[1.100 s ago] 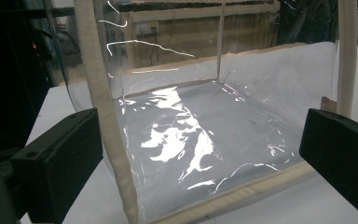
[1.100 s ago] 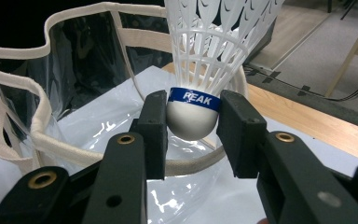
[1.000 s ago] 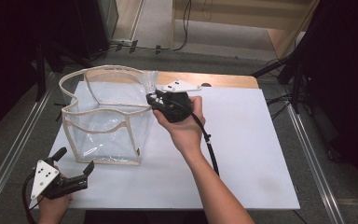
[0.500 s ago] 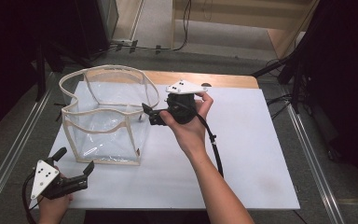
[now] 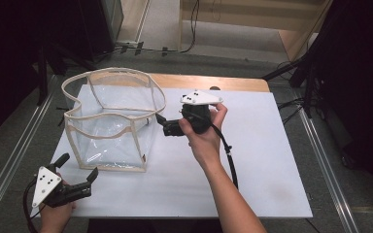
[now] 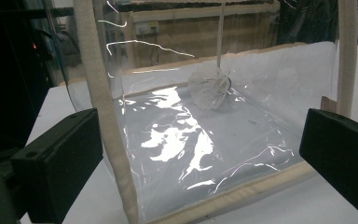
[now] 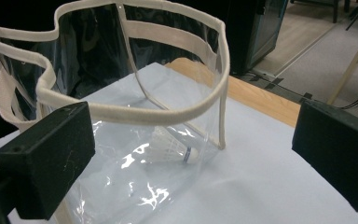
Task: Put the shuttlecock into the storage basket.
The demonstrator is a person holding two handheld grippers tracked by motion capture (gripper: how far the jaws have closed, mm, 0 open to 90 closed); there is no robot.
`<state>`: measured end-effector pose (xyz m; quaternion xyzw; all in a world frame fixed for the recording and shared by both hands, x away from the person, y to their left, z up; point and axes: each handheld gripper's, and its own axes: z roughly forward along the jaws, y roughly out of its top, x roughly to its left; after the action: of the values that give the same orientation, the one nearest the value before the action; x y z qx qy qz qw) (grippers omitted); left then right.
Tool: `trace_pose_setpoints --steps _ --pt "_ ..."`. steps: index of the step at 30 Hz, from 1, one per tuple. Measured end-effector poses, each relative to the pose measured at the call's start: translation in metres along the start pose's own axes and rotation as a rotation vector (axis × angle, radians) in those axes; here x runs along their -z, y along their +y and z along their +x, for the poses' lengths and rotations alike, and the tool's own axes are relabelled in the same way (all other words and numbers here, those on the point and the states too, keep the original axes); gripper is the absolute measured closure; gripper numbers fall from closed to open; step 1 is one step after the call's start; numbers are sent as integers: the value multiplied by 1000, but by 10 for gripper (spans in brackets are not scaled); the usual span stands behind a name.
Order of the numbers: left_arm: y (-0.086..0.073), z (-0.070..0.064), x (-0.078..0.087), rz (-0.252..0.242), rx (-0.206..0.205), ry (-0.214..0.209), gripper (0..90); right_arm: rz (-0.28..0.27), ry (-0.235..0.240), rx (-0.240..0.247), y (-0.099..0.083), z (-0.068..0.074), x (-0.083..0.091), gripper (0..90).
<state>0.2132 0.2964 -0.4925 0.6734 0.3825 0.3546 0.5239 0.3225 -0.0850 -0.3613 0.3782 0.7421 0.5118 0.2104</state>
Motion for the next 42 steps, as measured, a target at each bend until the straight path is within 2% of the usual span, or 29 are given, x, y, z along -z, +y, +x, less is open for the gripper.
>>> trace_pose_setpoints --steps 25,42 --pt "0 -1 0 4 -6 6 0 9 -19 -23 -40 -20 16 0" --pt "0 -1 0 6 -7 7 0 16 -29 -21 -58 -28 28 0"
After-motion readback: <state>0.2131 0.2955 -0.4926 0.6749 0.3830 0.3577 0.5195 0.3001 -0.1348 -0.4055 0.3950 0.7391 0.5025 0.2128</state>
